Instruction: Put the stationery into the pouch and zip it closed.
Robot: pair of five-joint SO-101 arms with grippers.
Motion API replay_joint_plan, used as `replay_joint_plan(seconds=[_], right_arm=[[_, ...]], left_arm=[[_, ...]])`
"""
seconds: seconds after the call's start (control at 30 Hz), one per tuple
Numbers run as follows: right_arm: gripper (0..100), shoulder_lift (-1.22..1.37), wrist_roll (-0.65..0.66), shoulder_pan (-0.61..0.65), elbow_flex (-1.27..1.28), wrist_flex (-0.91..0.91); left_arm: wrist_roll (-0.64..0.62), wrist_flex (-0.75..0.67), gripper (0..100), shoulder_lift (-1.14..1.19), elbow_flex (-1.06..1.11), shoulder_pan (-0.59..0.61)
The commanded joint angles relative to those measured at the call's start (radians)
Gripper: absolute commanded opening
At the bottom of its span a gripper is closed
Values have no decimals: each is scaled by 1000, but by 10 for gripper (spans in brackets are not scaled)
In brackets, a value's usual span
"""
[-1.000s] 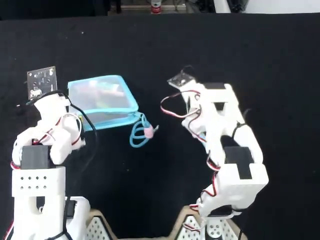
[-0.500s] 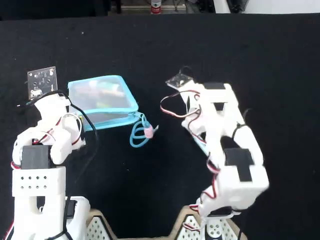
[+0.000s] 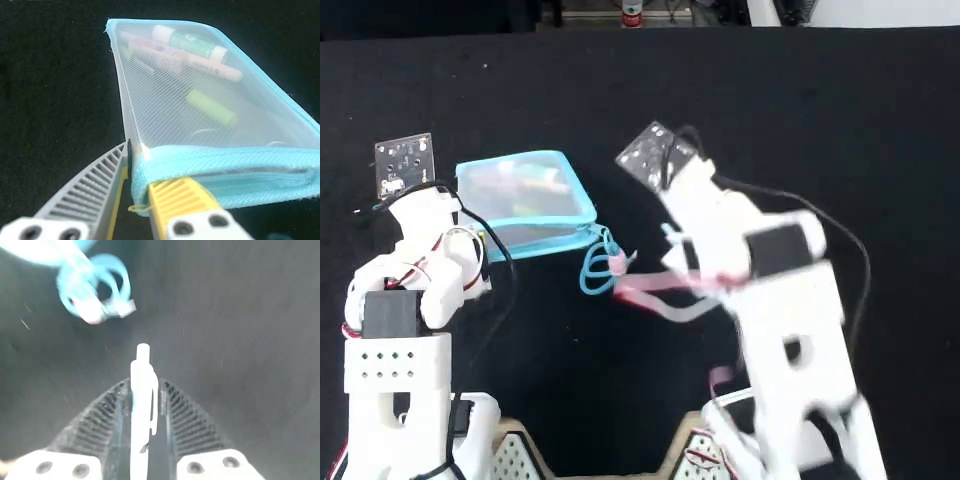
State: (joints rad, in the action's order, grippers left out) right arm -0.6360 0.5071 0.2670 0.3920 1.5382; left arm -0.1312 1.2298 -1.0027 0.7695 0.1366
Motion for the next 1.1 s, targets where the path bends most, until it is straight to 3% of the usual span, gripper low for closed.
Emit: replay_joint_plan(seconds=[0.0,0.2,0.43,0.8,0.9,1.07], right_arm=[[10,-242,-167,144,1,-43],[11,-453,-339,284,7,-216],[11,-648,-396,450,260,-546],[11,-1044,-390,462,961,-1442],[11,-1102,-390,463,1087,-1557],[11,-1141,-396,463,1158,-1591]], left_arm=[[5,-5,29,5,-4,-2],[5,-5,29,5,-2,-2],[5,-5,29,5,-1,-2],[5,-5,29,5,-2,-2],[5,-5,29,5,-2,-2],[5,-6,29,5,-4,-2]])
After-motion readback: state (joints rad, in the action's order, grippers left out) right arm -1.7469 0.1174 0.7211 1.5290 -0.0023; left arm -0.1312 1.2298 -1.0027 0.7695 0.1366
